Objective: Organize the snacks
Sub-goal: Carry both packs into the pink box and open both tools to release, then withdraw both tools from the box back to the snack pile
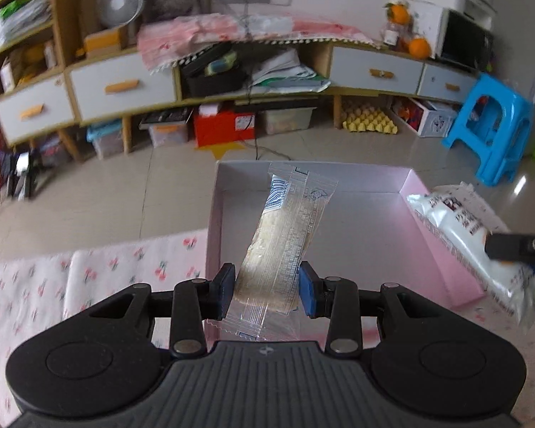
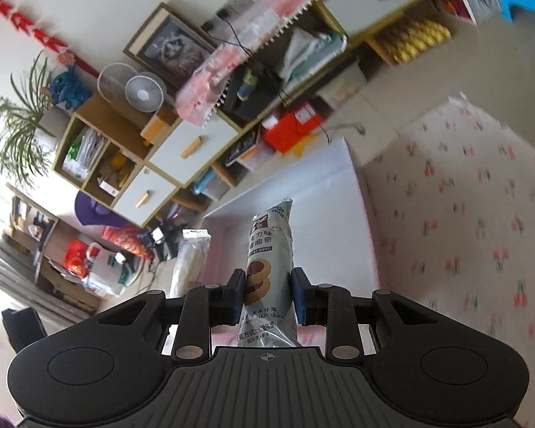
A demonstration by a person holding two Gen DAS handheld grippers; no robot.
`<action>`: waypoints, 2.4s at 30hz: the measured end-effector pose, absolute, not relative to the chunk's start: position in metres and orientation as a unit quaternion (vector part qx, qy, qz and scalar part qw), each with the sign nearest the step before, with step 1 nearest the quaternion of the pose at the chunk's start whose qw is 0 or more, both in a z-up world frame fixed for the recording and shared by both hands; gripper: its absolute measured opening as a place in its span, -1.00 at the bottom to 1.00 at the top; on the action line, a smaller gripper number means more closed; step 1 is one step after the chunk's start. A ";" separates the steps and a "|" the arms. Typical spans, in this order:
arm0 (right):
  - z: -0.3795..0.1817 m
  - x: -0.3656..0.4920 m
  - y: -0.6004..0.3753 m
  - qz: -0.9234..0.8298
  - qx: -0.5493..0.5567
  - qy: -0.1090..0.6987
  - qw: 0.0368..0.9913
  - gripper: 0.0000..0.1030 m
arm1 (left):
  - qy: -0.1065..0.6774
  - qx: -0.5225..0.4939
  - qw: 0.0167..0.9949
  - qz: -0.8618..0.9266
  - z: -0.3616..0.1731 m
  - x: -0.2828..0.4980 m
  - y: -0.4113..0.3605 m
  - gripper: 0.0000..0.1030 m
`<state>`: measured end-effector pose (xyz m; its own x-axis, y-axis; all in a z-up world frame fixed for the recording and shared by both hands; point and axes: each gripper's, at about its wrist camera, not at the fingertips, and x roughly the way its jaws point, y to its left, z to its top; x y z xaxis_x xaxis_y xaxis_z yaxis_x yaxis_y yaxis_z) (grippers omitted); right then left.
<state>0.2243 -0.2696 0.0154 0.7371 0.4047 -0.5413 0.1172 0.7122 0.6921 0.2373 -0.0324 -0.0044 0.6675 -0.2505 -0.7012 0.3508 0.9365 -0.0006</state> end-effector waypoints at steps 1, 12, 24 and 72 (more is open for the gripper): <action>0.012 0.228 -0.269 0.085 0.361 0.350 0.860 -0.48 | 0.362 0.077 0.913 -0.171 -0.007 0.239 -0.035 -0.33; -0.006 0.253 -0.248 0.065 0.211 0.330 0.918 -0.48 | 0.356 0.129 0.906 -0.187 -0.022 0.225 -0.032 -0.33; -0.009 0.243 -0.210 0.114 0.134 0.365 0.914 -0.48 | 0.400 0.160 0.889 -0.153 -0.021 0.219 -0.025 -0.34; 0.081 0.134 -0.172 0.022 0.021 0.377 0.926 0.81 | 0.410 0.086 0.905 -0.080 0.044 0.123 0.005 0.94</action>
